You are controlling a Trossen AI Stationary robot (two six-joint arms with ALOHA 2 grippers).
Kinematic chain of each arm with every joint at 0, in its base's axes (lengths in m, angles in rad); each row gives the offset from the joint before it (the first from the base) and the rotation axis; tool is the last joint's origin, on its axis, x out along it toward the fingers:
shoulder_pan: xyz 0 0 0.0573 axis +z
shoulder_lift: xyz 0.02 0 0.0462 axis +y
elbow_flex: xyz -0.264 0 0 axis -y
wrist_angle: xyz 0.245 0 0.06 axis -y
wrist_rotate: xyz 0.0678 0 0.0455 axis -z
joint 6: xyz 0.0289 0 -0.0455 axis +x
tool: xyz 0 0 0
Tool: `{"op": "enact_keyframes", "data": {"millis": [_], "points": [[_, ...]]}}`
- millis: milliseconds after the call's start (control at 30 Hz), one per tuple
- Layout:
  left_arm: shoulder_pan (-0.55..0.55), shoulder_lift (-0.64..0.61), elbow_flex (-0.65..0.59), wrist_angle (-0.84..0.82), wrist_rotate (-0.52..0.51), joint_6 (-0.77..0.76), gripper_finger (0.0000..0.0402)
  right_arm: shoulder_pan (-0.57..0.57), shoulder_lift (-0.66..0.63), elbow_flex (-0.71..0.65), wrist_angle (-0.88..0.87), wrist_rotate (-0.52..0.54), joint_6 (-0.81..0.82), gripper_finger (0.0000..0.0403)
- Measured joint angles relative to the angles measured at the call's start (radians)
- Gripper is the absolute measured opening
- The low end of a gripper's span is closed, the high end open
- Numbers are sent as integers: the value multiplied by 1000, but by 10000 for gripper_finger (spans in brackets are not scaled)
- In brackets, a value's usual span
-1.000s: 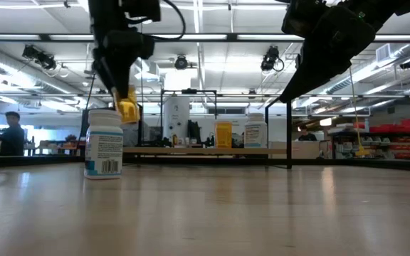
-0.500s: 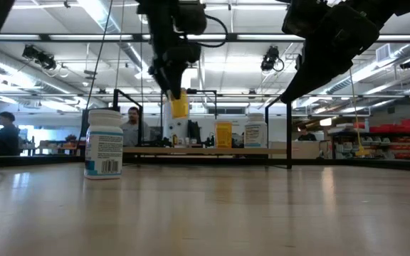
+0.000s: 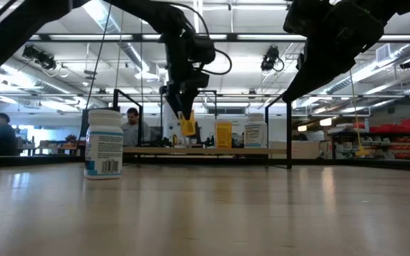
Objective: Pick and place medicine bottles onto shelf by color
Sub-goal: Put the orange pill bottle on the shelf
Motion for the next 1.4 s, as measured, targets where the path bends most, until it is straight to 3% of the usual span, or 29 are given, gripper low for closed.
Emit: {"op": "enact_keyframes", "data": {"millis": [233, 800, 1100, 1400], "points": [[30, 8, 12, 26, 0, -105, 216, 0, 0, 0, 4, 0, -4, 45], [18, 8, 12, 21, 1, -159, 215, 0, 0, 0, 4, 0, -3, 45], [-12, 8, 12, 5, 2, -121, 229, 0, 0, 0, 4, -11, 0, 45], [-31, 8, 12, -80, 31, -82, 218, 0, 0, 0, 4, -26, 6, 45]]}}
